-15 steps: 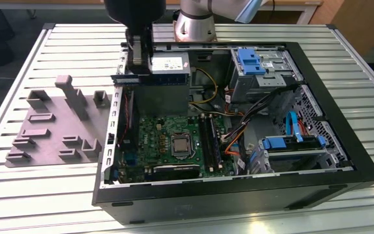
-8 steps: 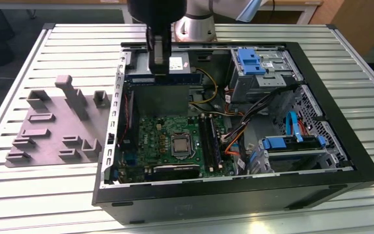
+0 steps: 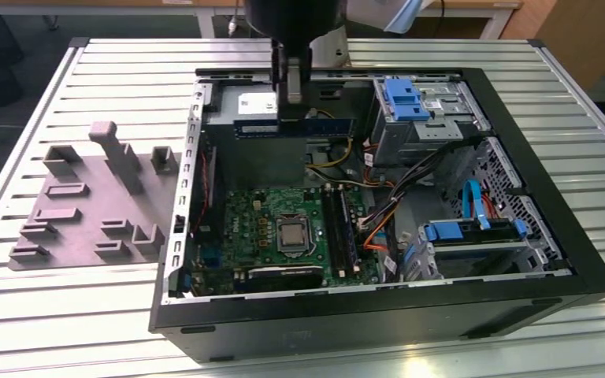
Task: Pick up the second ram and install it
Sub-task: 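Pick up the second ram and move it above second insertion slot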
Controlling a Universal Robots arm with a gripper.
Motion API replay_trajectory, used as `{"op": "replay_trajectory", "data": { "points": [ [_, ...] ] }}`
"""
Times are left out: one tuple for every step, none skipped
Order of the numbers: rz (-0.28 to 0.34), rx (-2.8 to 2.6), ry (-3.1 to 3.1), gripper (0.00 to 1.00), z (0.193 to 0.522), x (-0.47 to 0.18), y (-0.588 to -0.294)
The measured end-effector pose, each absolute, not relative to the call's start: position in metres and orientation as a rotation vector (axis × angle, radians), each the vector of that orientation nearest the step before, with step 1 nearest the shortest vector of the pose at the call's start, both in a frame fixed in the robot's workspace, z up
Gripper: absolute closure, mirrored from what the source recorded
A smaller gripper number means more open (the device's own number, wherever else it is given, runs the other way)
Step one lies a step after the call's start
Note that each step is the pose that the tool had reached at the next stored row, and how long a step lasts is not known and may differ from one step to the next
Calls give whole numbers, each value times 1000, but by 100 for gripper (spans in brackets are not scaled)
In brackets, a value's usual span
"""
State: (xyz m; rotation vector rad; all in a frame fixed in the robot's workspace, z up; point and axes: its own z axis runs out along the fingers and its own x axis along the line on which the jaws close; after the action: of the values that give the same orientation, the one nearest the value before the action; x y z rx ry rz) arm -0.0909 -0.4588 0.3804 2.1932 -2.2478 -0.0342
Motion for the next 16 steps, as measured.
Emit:
{"op": "replay_trajectory", "data": {
  "points": [
    [-34,2193,-2248,86,380,-87,-459],
    [-34,2193,-2248,86,380,-84,-459],
    [-34,2193,-2248,86,380,-80,-459],
    [-34,2193,-2248,86,380,-77,-459],
    [-34,2193,-2248,86,380,-73,-459],
    [-34,2193,-2248,86,380,-70,-459],
    [-34,2193,-2248,86,380,-66,-459],
    [-34,2193,-2248,86,380,-63,-459],
    [-34,2193,-2248,86,380,-59,-459],
    [-34,2193,-2249,86,380,-55,-459],
    [-34,2192,-2249,86,380,-52,-459],
    [-34,2192,-2249,86,380,-48,-459],
    [-34,2192,-2249,86,380,-45,-459],
    [-34,2192,-2249,86,380,-41,-459],
    [-34,2192,-2249,86,380,-37,-459],
    [-34,2192,-2249,86,380,-34,-459]
  ]
}}
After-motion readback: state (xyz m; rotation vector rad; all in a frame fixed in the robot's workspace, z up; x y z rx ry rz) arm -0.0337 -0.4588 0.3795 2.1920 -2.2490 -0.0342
